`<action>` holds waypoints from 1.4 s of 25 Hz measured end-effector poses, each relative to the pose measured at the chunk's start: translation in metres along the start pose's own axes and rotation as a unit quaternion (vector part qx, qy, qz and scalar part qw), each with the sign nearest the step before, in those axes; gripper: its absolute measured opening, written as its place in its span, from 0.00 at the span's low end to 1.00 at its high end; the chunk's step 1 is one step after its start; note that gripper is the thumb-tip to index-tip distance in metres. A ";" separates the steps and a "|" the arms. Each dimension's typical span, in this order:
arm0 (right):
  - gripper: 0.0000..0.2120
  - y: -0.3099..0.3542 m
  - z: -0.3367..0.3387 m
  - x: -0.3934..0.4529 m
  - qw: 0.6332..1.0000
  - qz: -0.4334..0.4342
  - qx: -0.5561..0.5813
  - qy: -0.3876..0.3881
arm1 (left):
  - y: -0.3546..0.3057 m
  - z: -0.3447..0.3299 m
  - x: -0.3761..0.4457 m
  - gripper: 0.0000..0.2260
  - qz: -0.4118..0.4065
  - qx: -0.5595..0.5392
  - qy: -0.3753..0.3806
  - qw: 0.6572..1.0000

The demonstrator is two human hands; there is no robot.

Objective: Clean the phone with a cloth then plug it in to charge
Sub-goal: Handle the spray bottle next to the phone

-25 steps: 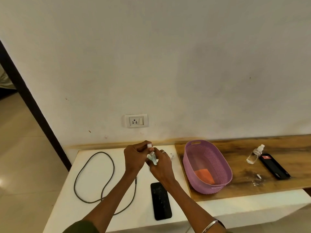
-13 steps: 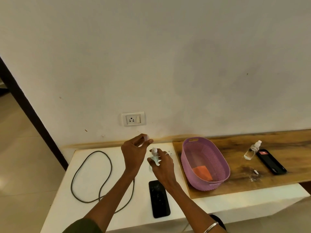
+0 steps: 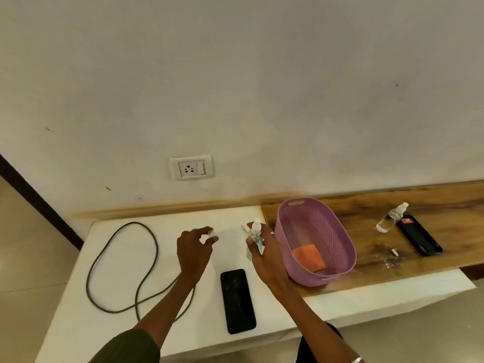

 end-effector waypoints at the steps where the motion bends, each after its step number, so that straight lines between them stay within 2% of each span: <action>1: 0.19 -0.019 -0.010 0.006 1.000 -0.017 -0.002 0.014 | 0.024 -0.015 0.004 0.09 0.005 0.049 0.017 0.999; 4: 0.21 -0.026 -0.016 0.000 1.000 -0.015 -0.004 0.024 | 0.058 -0.014 -0.003 0.07 0.011 0.145 0.055 0.988; 7: 0.22 -0.015 -0.012 0.000 1.000 -0.005 0.004 0.030 | 0.060 -0.012 -0.001 0.07 0.008 0.190 0.060 0.980; 12: 0.25 -0.012 -0.007 0.008 0.998 -0.002 0.051 0.028 | 0.059 -0.020 0.003 0.09 -0.056 0.257 0.050 0.963; 14: 0.27 -0.010 -0.007 0.009 0.997 0.004 0.079 0.025 | 0.059 -0.020 0.002 0.13 -0.066 0.274 0.054 0.958; 16: 0.27 -0.005 -0.005 0.007 0.995 0.019 0.094 0.018 | 0.057 -0.018 -0.001 0.21 -0.075 0.285 0.066 0.953; 18: 0.27 0.002 -0.002 0.004 0.994 0.029 0.107 0.016 | 0.055 -0.014 -0.009 0.26 -0.086 0.276 0.069 0.955; 20: 0.28 0.008 0.001 0.001 0.993 0.040 0.111 0.018 | 0.057 -0.009 -0.027 0.20 -0.124 0.223 0.085 0.963; 22: 0.27 0.015 0.005 -0.003 0.995 0.051 0.088 0.019 | 0.063 -0.003 -0.050 0.15 -0.120 0.120 0.156 0.973; 23: 0.27 0.018 0.007 -0.005 0.995 0.059 0.076 0.018 | 0.066 0.001 -0.060 0.18 -0.087 0.074 0.210 0.971; 25: 0.26 0.018 0.009 -0.010 0.996 0.066 0.063 0.015 | 0.075 0.004 -0.074 0.37 -0.025 0.047 0.298 0.953; 27: 0.26 0.013 0.010 -0.016 0.996 0.077 0.050 0.011 | 0.082 0.006 -0.083 0.55 -0.030 0.078 0.344 0.935; 28: 0.25 0.009 0.010 -0.021 0.996 0.076 0.041 0.013 | 0.083 0.007 -0.087 0.60 -0.047 0.092 0.360 0.927; 32: 0.23 -0.013 0.007 -0.040 0.998 0.018 -0.003 0.057 | 0.081 0.008 -0.090 0.69 -0.085 0.172 0.406 0.894; 35: 0.25 -0.023 0.006 -0.059 0.995 0.042 -0.011 0.087 | 0.079 0.011 -0.090 0.71 -0.091 0.208 0.423 0.877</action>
Point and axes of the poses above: each hand's wrist, its own x-axis towards the middle knuckle, its own z-axis out of the back of the hand, y = z × x, the point moved 1 cm from there along x, towards the middle knuckle, and after that the axes turned 11 degrees about -x, right-handed, at the moved point
